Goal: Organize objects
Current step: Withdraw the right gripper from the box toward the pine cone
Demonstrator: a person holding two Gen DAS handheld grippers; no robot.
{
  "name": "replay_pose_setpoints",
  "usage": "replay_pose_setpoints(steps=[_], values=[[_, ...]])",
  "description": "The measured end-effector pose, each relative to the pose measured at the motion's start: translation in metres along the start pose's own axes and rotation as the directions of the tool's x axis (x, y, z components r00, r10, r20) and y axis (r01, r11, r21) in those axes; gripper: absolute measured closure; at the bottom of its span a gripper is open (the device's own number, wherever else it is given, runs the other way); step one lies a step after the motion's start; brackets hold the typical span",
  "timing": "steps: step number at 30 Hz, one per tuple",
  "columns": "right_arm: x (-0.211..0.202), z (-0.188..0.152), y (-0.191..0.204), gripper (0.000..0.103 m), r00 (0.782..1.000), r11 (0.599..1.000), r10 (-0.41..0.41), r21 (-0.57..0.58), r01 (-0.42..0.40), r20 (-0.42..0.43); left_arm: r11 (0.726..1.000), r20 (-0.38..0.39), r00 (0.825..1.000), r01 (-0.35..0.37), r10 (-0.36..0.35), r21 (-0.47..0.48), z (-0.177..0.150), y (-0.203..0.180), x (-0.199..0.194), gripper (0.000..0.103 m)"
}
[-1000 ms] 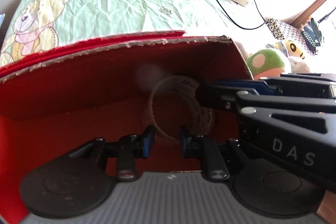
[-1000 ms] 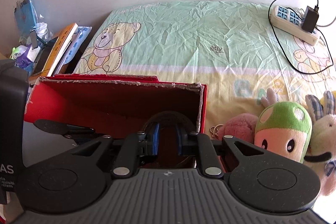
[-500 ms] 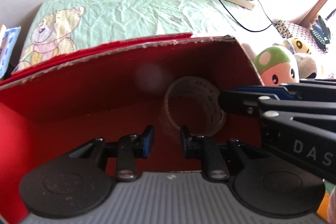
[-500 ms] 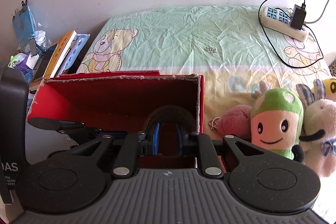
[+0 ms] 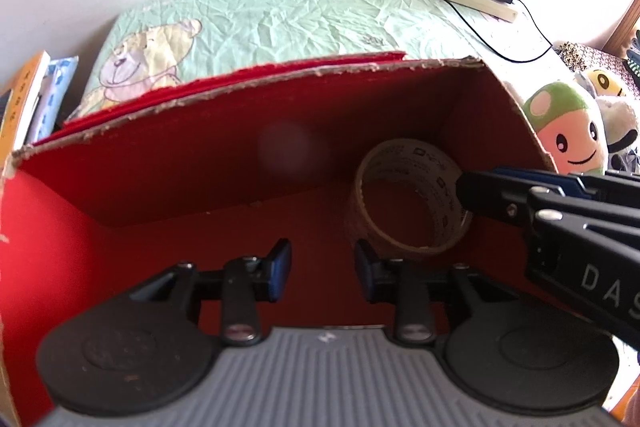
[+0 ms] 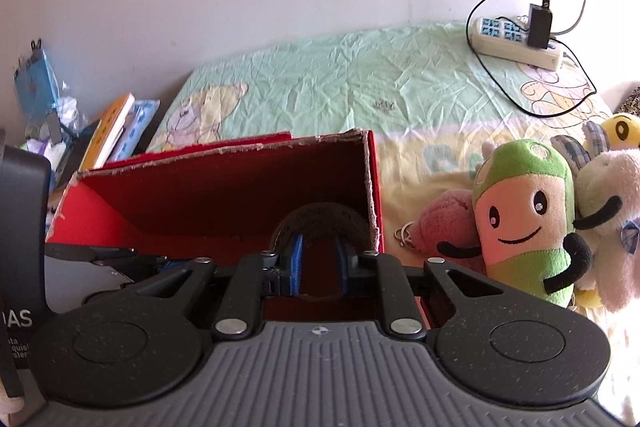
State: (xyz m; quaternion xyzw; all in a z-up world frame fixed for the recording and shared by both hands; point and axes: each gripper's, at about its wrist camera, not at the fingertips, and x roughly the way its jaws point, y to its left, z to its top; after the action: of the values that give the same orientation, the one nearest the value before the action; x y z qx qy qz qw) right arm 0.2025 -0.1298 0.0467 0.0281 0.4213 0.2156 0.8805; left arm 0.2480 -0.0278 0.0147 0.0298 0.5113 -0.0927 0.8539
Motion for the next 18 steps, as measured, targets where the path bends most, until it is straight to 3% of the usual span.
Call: replay_pose_setpoints(steps=[15, 18], values=[[-0.03, -0.018, 0.003, 0.08, 0.999, 0.998, -0.028, 0.049, 0.027, 0.016, 0.986, 0.043, 0.985, -0.167, 0.167, -0.015, -0.028, -0.004, -0.04, 0.068], [-0.038, -0.023, 0.003, 0.08, 1.0, 0.999, -0.013, 0.043, 0.013, 0.01, 0.979, 0.06, 0.977, -0.202, 0.202, -0.017, -0.034, -0.009, -0.054, 0.059]])
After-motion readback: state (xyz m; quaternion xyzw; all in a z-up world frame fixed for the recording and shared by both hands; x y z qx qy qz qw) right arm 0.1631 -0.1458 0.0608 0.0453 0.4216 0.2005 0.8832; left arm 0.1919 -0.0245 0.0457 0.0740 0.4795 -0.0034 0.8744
